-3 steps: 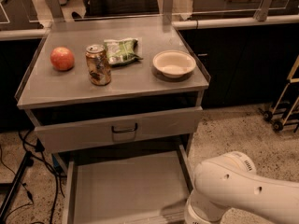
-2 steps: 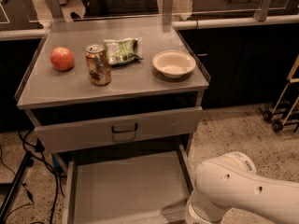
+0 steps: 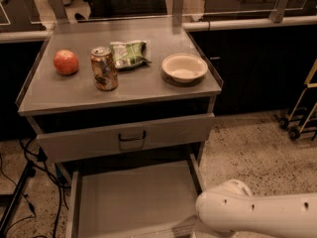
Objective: Close middle drawer
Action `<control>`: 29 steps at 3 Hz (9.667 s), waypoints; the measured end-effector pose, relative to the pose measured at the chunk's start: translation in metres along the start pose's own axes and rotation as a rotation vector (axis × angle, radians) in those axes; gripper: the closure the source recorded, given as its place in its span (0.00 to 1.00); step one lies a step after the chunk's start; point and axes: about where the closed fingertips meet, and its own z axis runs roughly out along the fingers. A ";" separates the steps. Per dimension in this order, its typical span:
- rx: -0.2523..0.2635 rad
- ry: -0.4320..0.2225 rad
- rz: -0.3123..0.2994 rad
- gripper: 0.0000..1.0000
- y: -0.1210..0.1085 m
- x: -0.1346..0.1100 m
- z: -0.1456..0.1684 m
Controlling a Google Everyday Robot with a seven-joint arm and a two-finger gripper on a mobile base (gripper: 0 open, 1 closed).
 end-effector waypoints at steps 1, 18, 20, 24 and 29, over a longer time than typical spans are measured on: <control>-0.018 0.018 0.039 1.00 -0.008 0.000 0.039; 0.328 0.102 0.156 1.00 -0.127 -0.109 0.049; 0.425 0.080 0.140 1.00 -0.149 -0.145 0.044; 0.486 0.130 0.206 1.00 -0.211 -0.153 0.058; 0.627 0.040 0.333 1.00 -0.282 -0.185 0.021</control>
Offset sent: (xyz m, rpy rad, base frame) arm 0.0090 0.0086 -0.0992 -0.0676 0.0323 -0.1075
